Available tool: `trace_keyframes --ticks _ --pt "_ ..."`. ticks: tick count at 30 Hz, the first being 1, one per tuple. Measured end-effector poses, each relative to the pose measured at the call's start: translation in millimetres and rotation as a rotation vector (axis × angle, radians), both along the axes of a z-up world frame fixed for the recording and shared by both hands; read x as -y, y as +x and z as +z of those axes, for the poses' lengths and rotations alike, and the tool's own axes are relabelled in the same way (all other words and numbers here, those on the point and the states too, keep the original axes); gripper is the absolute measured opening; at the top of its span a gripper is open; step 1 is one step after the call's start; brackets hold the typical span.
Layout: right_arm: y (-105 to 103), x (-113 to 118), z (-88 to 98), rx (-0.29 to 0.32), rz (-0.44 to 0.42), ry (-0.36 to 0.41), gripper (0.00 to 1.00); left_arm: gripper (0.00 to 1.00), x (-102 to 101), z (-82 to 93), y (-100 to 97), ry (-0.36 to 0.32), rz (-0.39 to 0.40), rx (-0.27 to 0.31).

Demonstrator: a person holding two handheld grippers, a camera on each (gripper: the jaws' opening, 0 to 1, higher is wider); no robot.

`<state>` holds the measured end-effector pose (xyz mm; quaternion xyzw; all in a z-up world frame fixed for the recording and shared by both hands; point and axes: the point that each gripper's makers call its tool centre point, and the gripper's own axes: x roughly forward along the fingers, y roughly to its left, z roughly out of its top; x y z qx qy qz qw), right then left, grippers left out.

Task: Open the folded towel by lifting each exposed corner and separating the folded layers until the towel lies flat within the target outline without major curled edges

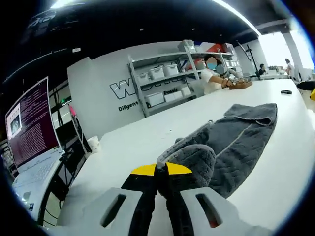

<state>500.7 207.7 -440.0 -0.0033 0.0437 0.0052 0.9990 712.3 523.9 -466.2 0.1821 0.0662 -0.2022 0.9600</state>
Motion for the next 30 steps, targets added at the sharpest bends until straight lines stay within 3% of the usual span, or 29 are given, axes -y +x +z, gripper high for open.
trace_keyframes --ticks 8,22,30 --pt "-1.3 -2.8 -0.2 -0.002 0.005 -0.003 0.98 0.05 -17.4 -9.4 -1.9 0.046 0.053 -0.012" --pt "-1.8 -1.3 -2.4 -0.006 0.004 0.0 0.97 0.05 -51.1 -54.9 -10.7 0.104 0.161 -0.141" --pt "-1.1 0.3 -4.8 -0.012 0.004 0.001 0.97 0.05 -53.7 -65.4 -18.3 0.127 0.16 -0.182"
